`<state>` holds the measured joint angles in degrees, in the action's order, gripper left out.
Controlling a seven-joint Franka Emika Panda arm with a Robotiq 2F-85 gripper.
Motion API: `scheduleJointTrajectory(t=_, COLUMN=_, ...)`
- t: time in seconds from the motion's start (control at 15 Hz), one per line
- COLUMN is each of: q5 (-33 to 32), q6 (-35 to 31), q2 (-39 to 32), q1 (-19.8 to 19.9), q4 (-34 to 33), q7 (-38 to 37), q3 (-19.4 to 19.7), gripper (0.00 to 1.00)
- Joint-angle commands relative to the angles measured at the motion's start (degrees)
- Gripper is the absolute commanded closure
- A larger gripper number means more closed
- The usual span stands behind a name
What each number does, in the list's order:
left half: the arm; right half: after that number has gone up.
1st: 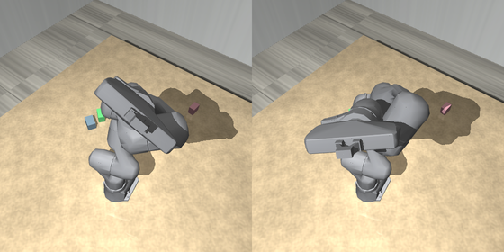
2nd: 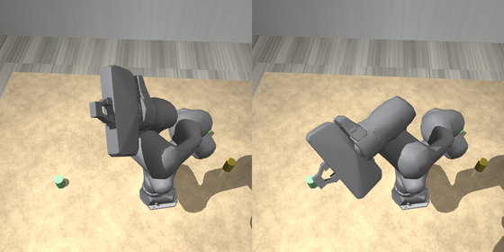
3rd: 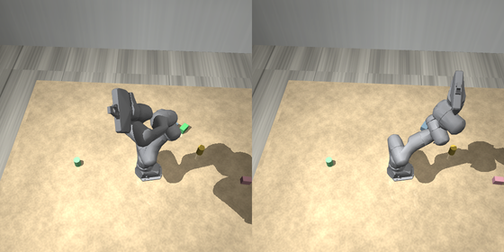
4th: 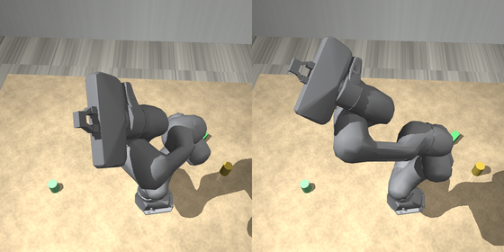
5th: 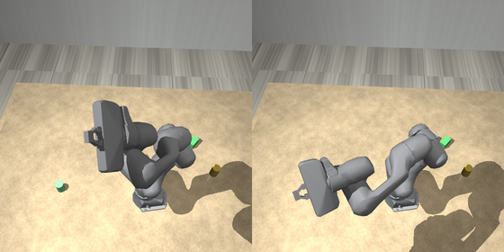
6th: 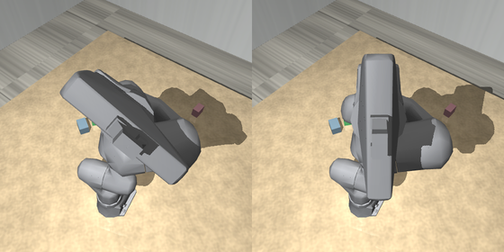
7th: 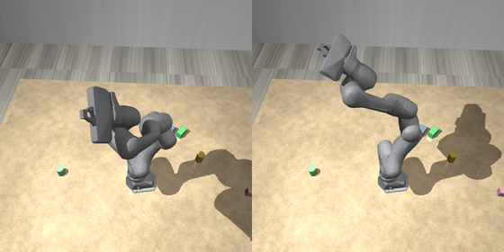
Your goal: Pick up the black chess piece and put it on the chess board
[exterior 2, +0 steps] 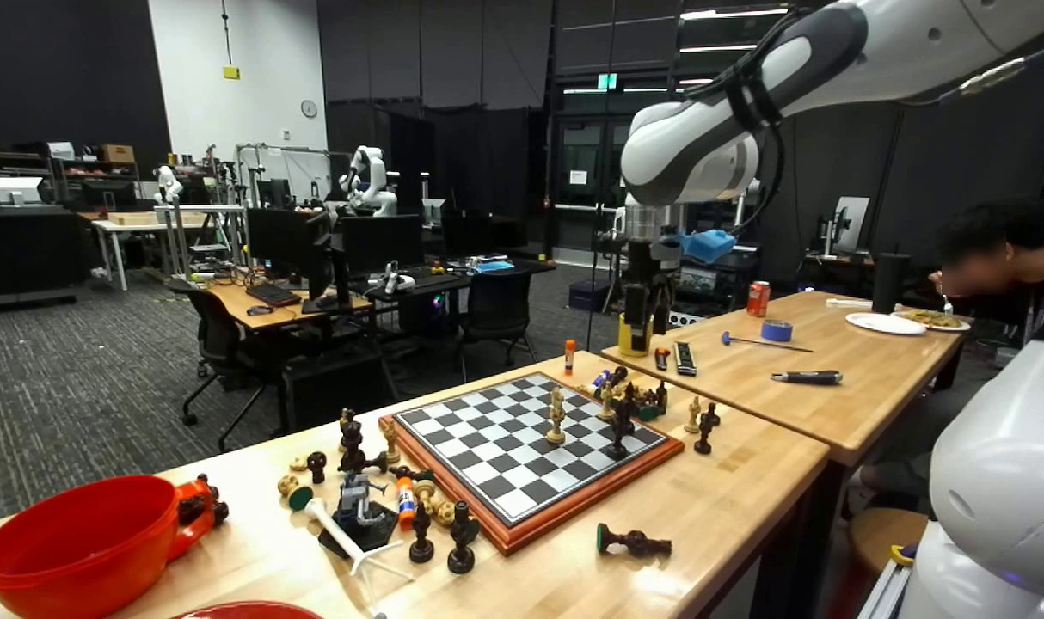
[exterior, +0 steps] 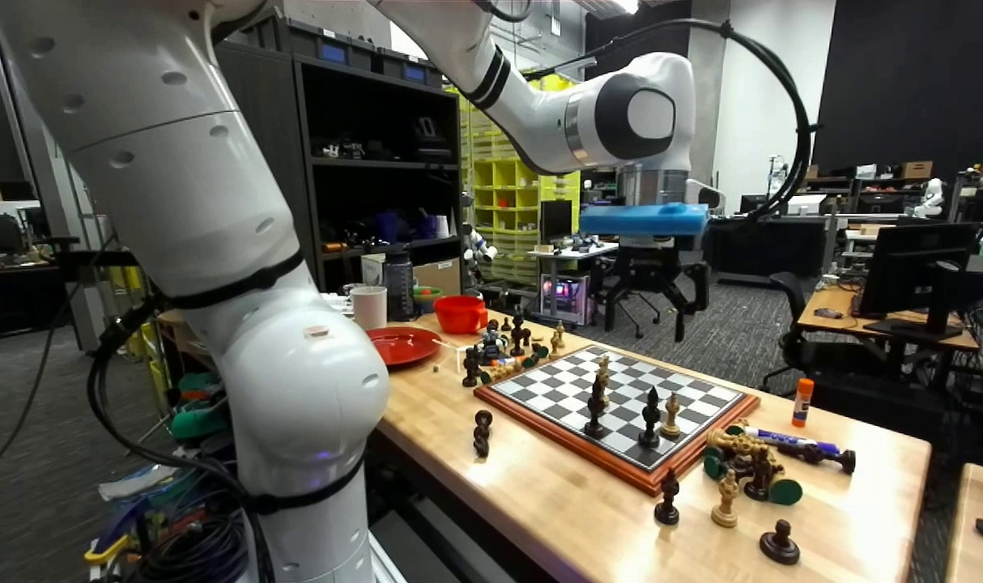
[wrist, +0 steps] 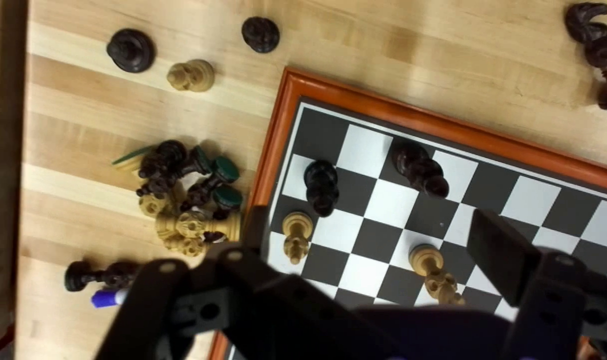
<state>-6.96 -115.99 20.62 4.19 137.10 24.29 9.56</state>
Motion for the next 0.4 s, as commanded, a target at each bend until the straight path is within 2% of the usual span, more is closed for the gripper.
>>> scheduleJointTrajectory(t=0.0, q5=0.68, q6=5.03, q2=3.87, q1=1.72, q4=-1.92, q7=0.13, q3=2.17, gripper=0.00)
scheduleJointTrajectory(t=0.33, q5=0.03, q6=5.10, q2=3.48, q1=2.09, q4=-2.45, q7=-0.04, q3=2.92, gripper=0.00)
